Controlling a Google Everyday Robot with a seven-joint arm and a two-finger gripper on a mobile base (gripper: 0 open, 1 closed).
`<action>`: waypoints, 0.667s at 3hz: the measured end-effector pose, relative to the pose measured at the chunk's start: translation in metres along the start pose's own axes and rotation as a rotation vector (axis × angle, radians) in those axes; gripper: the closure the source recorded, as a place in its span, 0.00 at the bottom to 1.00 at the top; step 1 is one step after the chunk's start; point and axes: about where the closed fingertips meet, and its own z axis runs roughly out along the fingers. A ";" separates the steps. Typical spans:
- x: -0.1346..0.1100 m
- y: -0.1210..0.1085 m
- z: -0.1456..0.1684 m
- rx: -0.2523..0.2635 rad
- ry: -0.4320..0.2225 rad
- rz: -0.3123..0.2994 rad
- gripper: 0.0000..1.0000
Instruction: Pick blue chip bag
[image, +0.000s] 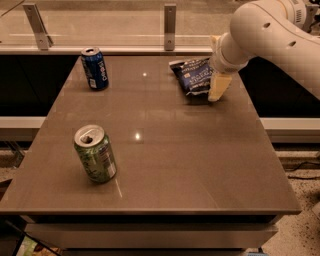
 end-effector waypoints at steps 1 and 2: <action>-0.001 0.001 0.001 -0.003 -0.001 -0.001 0.18; -0.001 0.002 0.003 -0.005 -0.001 -0.002 0.41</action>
Offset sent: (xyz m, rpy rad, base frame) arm 0.0001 0.0009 -0.0014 -0.0003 0.0021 0.0014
